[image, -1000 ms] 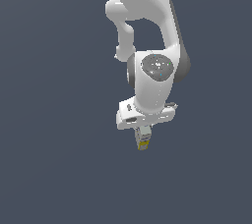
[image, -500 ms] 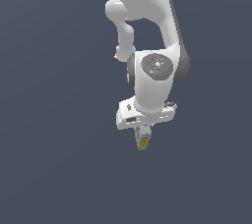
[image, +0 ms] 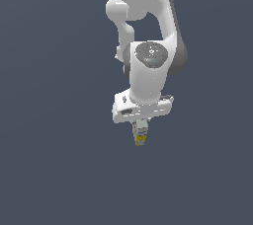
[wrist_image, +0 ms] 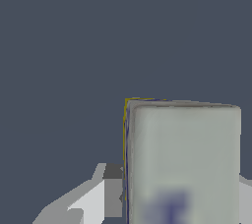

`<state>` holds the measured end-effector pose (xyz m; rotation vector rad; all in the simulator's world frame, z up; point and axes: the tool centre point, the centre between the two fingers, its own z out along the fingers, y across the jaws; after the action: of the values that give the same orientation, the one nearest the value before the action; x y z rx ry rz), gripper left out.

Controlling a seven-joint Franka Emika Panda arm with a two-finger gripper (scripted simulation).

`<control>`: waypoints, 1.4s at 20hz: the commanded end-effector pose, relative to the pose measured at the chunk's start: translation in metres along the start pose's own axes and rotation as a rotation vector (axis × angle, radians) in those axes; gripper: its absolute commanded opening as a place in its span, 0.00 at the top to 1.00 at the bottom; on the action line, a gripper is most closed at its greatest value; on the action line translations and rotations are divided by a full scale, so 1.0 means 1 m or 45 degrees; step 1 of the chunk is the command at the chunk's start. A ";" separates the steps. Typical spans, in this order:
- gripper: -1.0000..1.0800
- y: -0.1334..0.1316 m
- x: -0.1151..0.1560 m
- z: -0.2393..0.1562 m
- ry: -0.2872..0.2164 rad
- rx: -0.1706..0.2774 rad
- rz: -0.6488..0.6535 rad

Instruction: Pick up the object and move it to a goal position.

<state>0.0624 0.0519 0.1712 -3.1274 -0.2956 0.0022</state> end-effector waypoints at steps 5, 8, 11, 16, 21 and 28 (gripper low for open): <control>1.00 0.018 -0.029 -0.031 0.002 0.000 0.001; 1.00 0.030 -0.048 -0.050 0.002 0.000 0.001; 1.00 0.042 -0.069 -0.071 0.002 0.000 0.001; 1.00 0.063 -0.103 -0.108 0.002 0.002 0.001; 1.00 0.083 -0.135 -0.142 0.002 0.003 0.001; 1.00 0.104 -0.165 -0.176 0.002 0.003 0.001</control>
<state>-0.0747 -0.0764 0.3413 -3.1259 -0.2927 -0.0016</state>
